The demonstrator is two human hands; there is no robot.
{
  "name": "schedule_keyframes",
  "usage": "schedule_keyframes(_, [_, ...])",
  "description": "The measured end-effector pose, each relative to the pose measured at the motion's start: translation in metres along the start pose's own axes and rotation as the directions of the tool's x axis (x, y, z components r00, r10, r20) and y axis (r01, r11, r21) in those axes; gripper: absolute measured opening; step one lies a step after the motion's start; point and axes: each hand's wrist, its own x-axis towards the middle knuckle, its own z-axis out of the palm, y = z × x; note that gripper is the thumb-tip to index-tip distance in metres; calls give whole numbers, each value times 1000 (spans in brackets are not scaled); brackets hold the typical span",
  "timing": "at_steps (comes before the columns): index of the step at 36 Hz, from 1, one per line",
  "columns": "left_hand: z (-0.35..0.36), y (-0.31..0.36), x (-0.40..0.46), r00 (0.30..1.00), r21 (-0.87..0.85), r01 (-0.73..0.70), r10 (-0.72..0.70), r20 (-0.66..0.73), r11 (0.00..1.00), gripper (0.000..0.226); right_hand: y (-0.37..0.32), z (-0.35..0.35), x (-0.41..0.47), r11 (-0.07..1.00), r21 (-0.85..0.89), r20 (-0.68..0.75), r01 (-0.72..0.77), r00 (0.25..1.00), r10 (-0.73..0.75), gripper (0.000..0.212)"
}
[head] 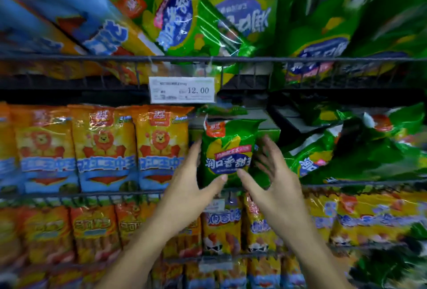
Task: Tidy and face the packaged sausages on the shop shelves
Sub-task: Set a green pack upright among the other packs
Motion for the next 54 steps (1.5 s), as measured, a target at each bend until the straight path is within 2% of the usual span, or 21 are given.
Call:
schedule_keyframes(4, [11, 0, 5, 981, -29, 84, -87, -173, 996, 96, 7, -6, 6, 1000, -1, 73, 20, 997, -20, 86])
schedule_keyframes(12, [7, 0, 9, 975, -50, 109, -117, -187, 993, 105, 3, -18, 17, 996, -53, 228, 72, 972, -58, 88])
schedule_keyframes(15, [5, 9, 11, 983, -56, 46, -56, -176, 997, 77, 0, -19, 28, 996, -56, 273, 70, 961, -52, 77])
schedule_keyframes(17, [4, 15, 11, 978, -75, 0, -16, -210, 997, 58, 3, -17, 33, 997, -34, 233, 65, 971, -55, 56])
schedule_keyframes(18, [3, 18, 11, 974, -92, -27, 6, -226, 995, 53, 4, -16, 34, 998, -22, 204, 59, 978, -53, 56])
schedule_keyframes(22, [-5, 34, 2, 945, -139, -174, 125, -303, 975, 48, -2, -16, 28, 994, 53, 87, 90, 992, -95, 90])
schedule_keyframes(23, [-9, 41, -2, 936, -164, -211, 150, -319, 964, 47, -8, -17, 25, 989, 97, 62, 113, 991, -119, 93])
schedule_keyframes(25, [-16, 53, -8, 919, -217, -286, 203, -337, 933, 46, -20, -21, 20, 967, 192, 36, 166, 984, -176, 85])
schedule_keyframes(28, [-24, 63, -19, 915, -280, -322, 222, -338, 904, 47, -37, -25, 8, 922, 329, 88, 204, 965, -245, 71])
schedule_keyframes(32, [-23, 56, -39, 947, -372, -252, 147, -287, 893, 46, -45, -23, -17, 909, 383, 134, 164, 964, -230, 36])
schedule_keyframes(37, [-10, 32, -66, 996, -582, -41, -13, -90, 812, 52, -30, -9, -52, 882, 470, 104, 42, 989, -103, 7])
schedule_keyframes(42, [5, 10, -77, 972, -669, 106, -219, -86, 736, 53, -6, 13, -84, 829, 532, 170, -173, 981, 95, 12])
schedule_keyframes(45, [7, 4, -80, 948, -747, 204, -318, -10, 632, 41, 3, 18, -94, 829, 500, 216, -249, 963, 159, 18])
schedule_keyframes(47, [7, 2, -82, 938, -783, 212, -345, -3, 584, 37, 5, 18, -98, 845, 463, 245, -269, 955, 170, 21])
schedule_keyframes(54, [19, -11, -91, 905, -796, 170, -411, -107, 581, 32, 14, 22, -107, 843, 457, 290, -285, 943, 162, 22])
